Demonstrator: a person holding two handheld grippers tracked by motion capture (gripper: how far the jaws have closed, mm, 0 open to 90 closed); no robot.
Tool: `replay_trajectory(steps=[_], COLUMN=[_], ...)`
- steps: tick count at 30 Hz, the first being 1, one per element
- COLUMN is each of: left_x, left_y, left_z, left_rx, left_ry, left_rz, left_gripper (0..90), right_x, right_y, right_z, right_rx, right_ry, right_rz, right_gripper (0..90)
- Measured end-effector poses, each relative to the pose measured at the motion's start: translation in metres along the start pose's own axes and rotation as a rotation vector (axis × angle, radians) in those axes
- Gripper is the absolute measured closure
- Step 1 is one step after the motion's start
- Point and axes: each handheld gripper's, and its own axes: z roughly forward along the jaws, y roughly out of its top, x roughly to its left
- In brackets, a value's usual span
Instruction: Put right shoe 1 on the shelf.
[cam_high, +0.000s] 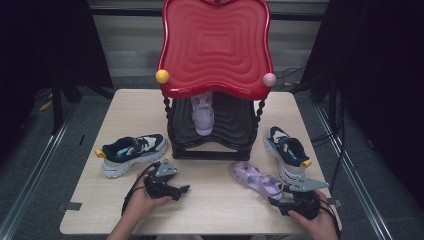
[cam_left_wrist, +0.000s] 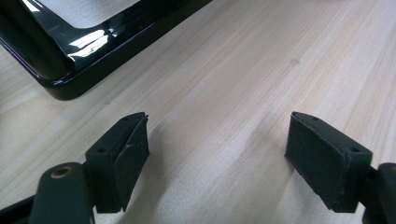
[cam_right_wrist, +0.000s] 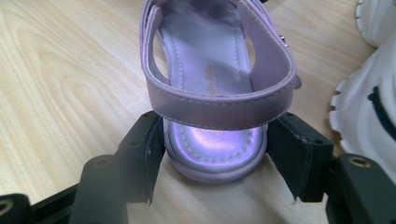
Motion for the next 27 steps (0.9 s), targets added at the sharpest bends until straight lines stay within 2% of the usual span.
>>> replay_trajectory(steps=[4,9,12,18,27], left_x=[0.000,0.000,0.000,0.000,0.000], left_y=[0.000,0.000,0.000,0.000,0.000], left_z=[0.000,0.000,0.000,0.000,0.000], left_rx=[0.004,0.004,0.004,0.004,0.004], left_ry=[0.005,0.005,0.005,0.005,0.006], left_rz=[0.004,0.004,0.004,0.004,0.002], left_gripper=[20.6,20.6,20.6,20.6,20.6], right_x=[0.003,0.008,0.007,0.005,0.001], right_y=[-0.001,-0.004,-0.004,-0.004,0.006], right_z=[-0.001,-0.006,-0.009,-0.020,-0.045], right_rx=[0.002,-0.006,-0.011,-0.021,-0.094], right_ry=[-0.004,0.029,0.024,0.010,0.023], right_rz=[-0.001,-0.003,0.014,0.007,0.027], right_gripper=[38.1,38.9,36.6,34.6,33.7])
